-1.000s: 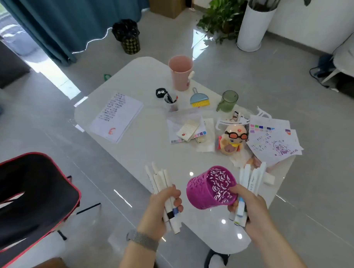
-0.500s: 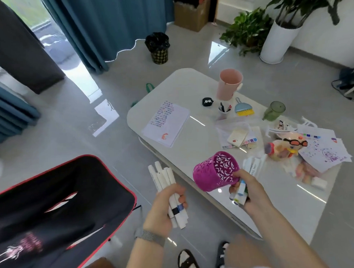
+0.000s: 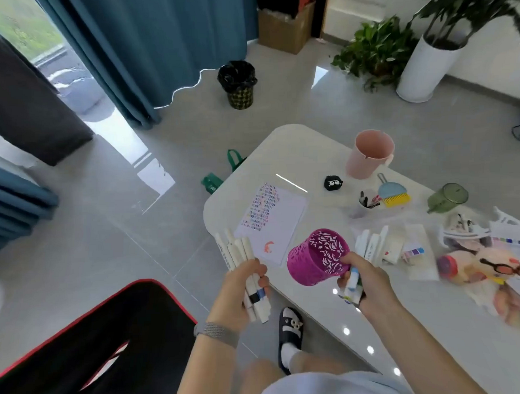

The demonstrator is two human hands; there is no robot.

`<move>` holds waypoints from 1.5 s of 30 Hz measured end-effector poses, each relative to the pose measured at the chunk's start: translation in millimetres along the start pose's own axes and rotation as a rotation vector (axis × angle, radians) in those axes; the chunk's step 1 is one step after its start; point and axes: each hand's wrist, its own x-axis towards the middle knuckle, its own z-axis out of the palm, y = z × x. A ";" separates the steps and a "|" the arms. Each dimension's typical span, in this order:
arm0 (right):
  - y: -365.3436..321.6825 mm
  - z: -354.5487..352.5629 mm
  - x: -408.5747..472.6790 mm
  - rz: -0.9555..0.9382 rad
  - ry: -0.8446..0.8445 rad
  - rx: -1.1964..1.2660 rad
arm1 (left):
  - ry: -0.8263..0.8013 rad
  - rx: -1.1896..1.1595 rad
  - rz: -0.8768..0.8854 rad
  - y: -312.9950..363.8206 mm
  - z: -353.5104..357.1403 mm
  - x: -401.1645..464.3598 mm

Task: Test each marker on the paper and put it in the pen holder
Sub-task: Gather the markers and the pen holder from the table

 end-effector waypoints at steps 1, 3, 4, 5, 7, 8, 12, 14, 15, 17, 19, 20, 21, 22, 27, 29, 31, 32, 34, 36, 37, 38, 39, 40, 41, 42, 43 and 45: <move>-6.5 11.8 3.7 -0.015 0.008 0.007 | -0.003 0.009 -0.005 12.6 -1.1 6.0; -17.9 31.8 9.5 -0.033 0.021 0.043 | -0.002 0.020 -0.002 36.8 -2.8 17.3; -22.9 40.3 12.5 -0.038 0.025 0.066 | 0.004 0.022 0.000 49.3 -3.7 23.6; -27.7 48.5 15.1 -0.043 0.027 0.082 | 0.011 0.026 0.002 61.9 -4.6 30.3; -36.0 64.3 19.1 -0.051 0.032 0.101 | 0.012 0.039 0.002 86.5 -6.0 44.2; -39.5 71.7 21.9 -0.056 0.042 0.110 | 0.001 0.043 -0.003 98.5 -6.8 52.4; -52.6 103.1 30.0 -0.106 0.115 0.170 | -0.049 0.108 -0.053 149.7 -10.0 88.4; -58.2 119.6 32.9 -0.128 0.165 0.222 | -0.067 0.175 -0.081 175.5 -11.4 106.9; -58.8 125.8 33.5 -0.140 0.209 0.251 | -0.079 0.224 -0.105 187.9 -12.1 115.2; -58.9 136.9 34.1 -0.166 0.290 0.320 | -0.109 0.320 -0.145 211.5 -12.2 130.3; -56.9 147.0 33.0 -0.165 0.362 0.361 | -0.132 0.391 -0.163 232.5 -11.9 143.0; -55.6 151.6 32.9 -0.157 0.385 0.380 | -0.141 0.418 -0.169 241.5 -11.3 149.4; -54.4 155.4 32.8 -0.149 0.396 0.403 | -0.152 0.441 -0.175 248.9 -10.3 155.5; -52.4 158.1 32.4 -0.141 0.402 0.427 | -0.163 0.458 -0.183 254.1 -9.3 161.0; -40.7 160.3 42.0 -0.121 0.468 0.472 | -0.208 0.533 -0.234 255.5 -0.3 191.0; -35.4 159.1 53.7 -0.114 0.490 0.463 | -0.205 0.547 -0.253 246.0 2.9 206.7; -27.6 158.9 70.4 -0.106 0.531 0.459 | -0.196 0.548 -0.275 235.1 1.9 228.7; -23.4 159.5 78.9 -0.101 0.553 0.449 | -0.193 0.557 -0.286 229.3 0.0 240.1; -14.8 162.3 96.5 -0.088 0.592 0.437 | -0.199 0.589 -0.320 219.8 -4.3 260.9; -4.1 164.1 120.4 -0.083 0.631 0.440 | -0.195 0.621 -0.354 210.0 -10.9 285.8; 2.5 165.1 132.6 -0.086 0.652 0.446 | -0.194 0.649 -0.366 205.4 -15.0 298.8; 9.0 165.5 145.9 -0.096 0.677 0.463 | -0.202 0.681 -0.378 201.2 -18.2 313.4; 15.0 165.2 160.7 -0.107 0.707 0.480 | -0.215 0.714 -0.383 196.7 -21.2 330.0; 20.6 163.4 176.0 -0.127 0.739 0.487 | -0.228 0.743 -0.381 191.0 -24.1 346.2; 25.7 162.0 191.2 -0.146 0.768 0.486 | -0.236 0.772 -0.371 185.4 -26.4 361.9; 30.4 160.3 207.0 -0.162 0.794 0.489 | -0.249 0.796 -0.358 180.3 -27.3 377.2; 34.4 158.0 223.1 -0.174 0.810 0.493 | -0.274 0.813 -0.348 174.9 -27.2 392.5; 44.7 152.7 256.3 -0.200 0.821 0.484 | -0.333 0.839 -0.339 160.5 -28.4 421.6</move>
